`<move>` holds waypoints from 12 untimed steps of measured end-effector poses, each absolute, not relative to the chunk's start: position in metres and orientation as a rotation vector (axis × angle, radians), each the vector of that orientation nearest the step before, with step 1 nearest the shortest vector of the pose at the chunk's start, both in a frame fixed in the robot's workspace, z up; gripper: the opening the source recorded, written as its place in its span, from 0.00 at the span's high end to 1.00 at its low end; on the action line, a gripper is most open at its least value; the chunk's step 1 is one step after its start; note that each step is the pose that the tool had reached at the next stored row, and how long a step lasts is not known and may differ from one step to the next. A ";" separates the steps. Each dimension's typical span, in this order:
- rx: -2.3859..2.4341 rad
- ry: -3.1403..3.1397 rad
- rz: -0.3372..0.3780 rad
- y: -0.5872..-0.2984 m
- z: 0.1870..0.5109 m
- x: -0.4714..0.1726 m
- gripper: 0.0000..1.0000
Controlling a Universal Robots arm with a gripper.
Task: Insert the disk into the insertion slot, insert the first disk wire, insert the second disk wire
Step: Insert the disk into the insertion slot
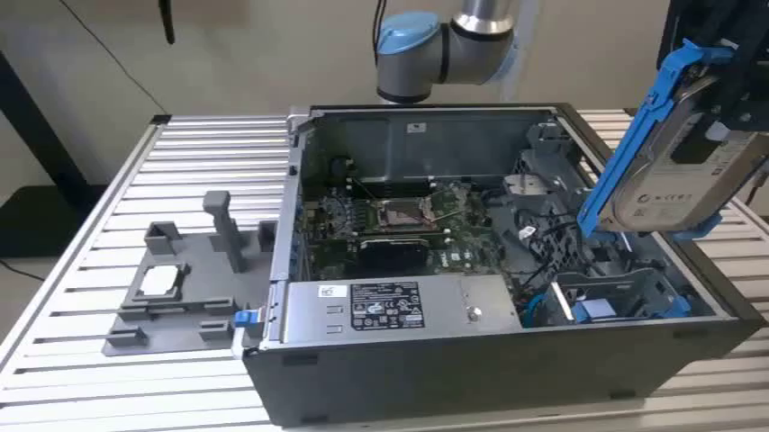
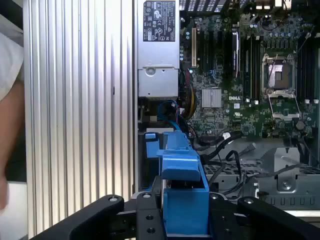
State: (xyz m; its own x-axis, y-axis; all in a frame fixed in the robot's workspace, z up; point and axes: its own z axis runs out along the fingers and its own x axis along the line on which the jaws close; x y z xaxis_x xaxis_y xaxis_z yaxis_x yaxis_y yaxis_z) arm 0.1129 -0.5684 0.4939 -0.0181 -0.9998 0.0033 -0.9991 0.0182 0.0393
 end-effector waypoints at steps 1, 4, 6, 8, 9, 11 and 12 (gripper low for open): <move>2.180 -2.220 -0.040 -0.568 0.494 0.113 0.67; 2.180 -2.220 -0.040 -0.568 0.494 0.113 0.67; 2.180 -2.220 -0.040 -0.568 0.494 0.113 0.67; 2.180 -2.220 -0.040 -0.568 0.494 0.113 0.67; 2.180 -2.220 -0.040 -0.568 0.494 0.113 0.67; 2.180 -2.220 -0.040 -0.568 0.494 0.113 0.67; 2.180 -2.220 -0.040 -0.568 0.493 0.113 0.67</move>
